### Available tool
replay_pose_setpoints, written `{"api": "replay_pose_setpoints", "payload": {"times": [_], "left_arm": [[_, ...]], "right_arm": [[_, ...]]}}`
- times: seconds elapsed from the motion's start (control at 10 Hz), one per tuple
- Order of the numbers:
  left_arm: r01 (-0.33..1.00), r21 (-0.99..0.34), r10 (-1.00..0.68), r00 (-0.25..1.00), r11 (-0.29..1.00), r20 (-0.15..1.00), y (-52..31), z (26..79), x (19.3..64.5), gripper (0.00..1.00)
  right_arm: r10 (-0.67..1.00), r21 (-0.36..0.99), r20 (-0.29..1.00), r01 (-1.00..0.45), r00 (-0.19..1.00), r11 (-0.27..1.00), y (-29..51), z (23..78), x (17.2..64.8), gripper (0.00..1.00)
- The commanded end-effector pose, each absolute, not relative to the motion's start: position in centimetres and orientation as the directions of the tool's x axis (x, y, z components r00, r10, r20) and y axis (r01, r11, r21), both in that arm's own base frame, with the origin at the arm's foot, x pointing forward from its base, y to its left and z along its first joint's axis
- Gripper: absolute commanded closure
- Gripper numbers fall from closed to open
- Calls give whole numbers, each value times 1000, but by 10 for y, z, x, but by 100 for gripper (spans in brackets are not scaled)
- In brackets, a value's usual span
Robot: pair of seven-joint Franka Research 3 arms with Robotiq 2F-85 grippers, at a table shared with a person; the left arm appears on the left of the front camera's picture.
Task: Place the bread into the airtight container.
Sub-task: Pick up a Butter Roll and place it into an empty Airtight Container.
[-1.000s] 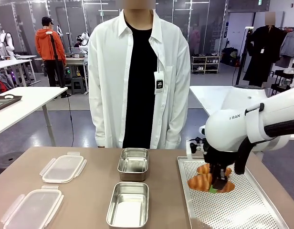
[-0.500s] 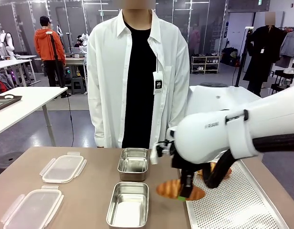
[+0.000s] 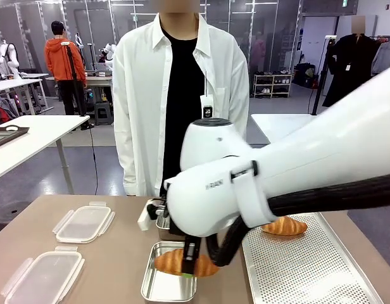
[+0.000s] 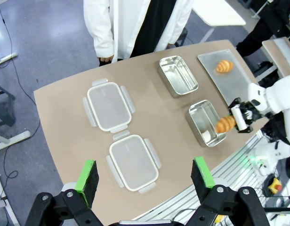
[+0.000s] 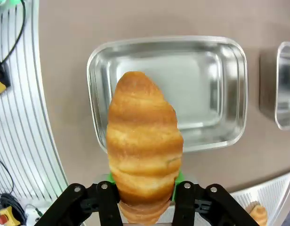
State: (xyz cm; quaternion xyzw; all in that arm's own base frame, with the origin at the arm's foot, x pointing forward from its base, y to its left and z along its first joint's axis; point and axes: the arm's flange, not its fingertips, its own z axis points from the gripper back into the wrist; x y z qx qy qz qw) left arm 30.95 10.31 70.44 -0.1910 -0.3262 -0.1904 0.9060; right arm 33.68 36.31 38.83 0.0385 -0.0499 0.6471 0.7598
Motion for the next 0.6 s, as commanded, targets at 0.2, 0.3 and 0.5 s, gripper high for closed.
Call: {"api": "replay_pose_setpoints", "payload": {"times": [0.2, 0.3, 0.5], "left_arm": [[485, -219, -232, 707, 847, 668, 103, 705, 309, 0], [485, -219, -232, 707, 847, 668, 103, 705, 309, 0], [485, -219, -232, 707, 847, 668, 103, 705, 309, 0]], "right_arm": [[982, 7, 71, -984, 177, 177, 395, 378, 356, 55], [979, 16, 136, -989, 149, 148, 390, 382, 343, 55], [979, 16, 136, -989, 149, 148, 390, 382, 343, 55]]}}
